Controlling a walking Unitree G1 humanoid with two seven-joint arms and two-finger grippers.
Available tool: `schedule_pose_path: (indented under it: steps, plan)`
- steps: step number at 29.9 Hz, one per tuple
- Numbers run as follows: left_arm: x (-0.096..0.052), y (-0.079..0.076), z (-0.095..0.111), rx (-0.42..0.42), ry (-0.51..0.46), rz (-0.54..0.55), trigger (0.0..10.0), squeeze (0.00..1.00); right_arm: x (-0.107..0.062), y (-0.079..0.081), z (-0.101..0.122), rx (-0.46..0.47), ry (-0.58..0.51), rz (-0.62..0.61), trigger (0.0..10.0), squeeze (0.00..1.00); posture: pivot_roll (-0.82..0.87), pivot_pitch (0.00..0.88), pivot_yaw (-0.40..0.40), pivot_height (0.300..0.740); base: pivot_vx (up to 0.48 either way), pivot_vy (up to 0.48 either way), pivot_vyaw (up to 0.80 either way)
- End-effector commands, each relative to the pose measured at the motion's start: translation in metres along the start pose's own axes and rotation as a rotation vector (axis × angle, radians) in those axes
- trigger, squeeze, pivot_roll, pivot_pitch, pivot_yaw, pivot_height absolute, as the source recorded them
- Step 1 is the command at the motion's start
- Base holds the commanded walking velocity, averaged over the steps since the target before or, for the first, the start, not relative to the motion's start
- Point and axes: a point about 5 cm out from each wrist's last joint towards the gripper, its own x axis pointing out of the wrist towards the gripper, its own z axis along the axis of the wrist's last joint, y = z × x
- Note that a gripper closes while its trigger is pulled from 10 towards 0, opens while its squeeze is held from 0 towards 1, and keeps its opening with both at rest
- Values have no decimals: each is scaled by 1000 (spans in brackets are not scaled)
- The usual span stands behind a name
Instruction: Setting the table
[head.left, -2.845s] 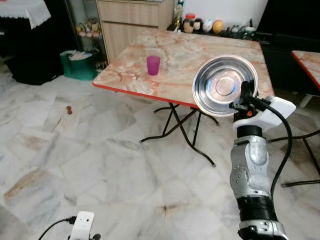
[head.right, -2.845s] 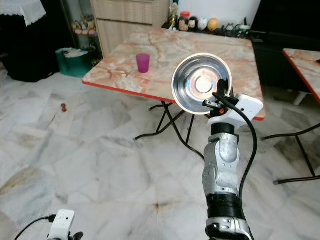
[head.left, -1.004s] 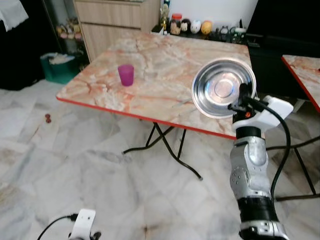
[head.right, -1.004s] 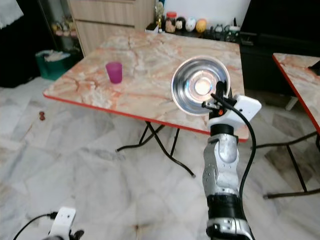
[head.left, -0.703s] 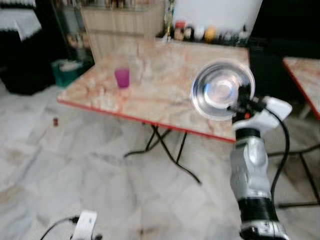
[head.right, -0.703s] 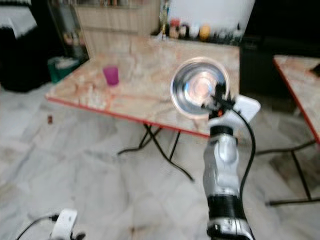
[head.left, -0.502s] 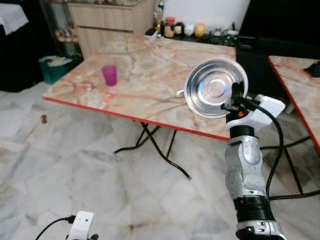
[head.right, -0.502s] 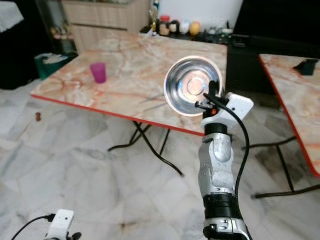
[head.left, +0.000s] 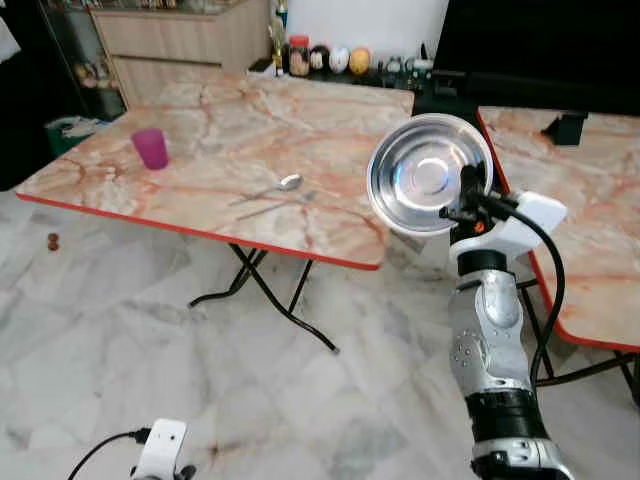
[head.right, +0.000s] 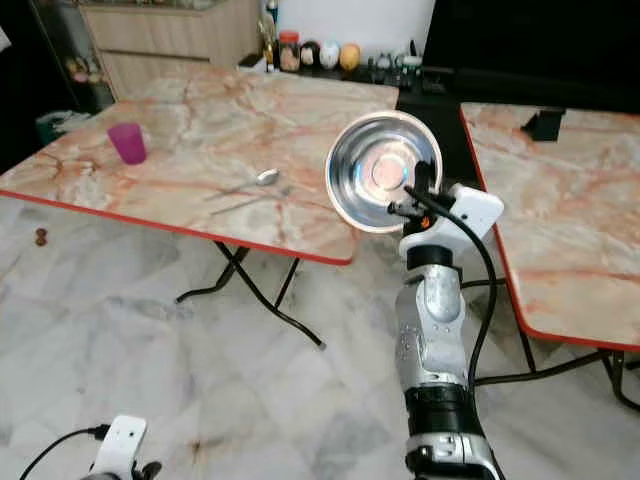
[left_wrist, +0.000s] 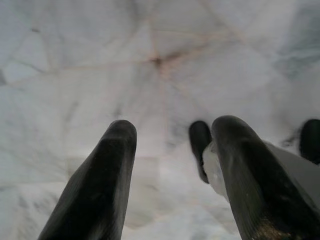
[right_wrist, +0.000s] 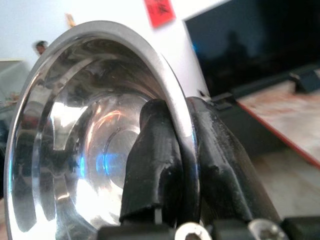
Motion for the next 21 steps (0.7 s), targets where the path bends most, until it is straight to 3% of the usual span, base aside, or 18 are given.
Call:
schedule_pose_path:
  steps: [1, 21]
  plan:
    - [-1, 3, -2, 9, 6, 1, 10000, 0, 5, 8, 9, 3, -40, 23, 10000, 0, 18, 0, 8, 740, 0, -360, 0]
    - [0, 3, -1, 10, 5, -3, 10000, 0, 5, 4, 10, -7, -44, 9, 10000, 0, 12, 0, 7, 740, 0, -361, 0]
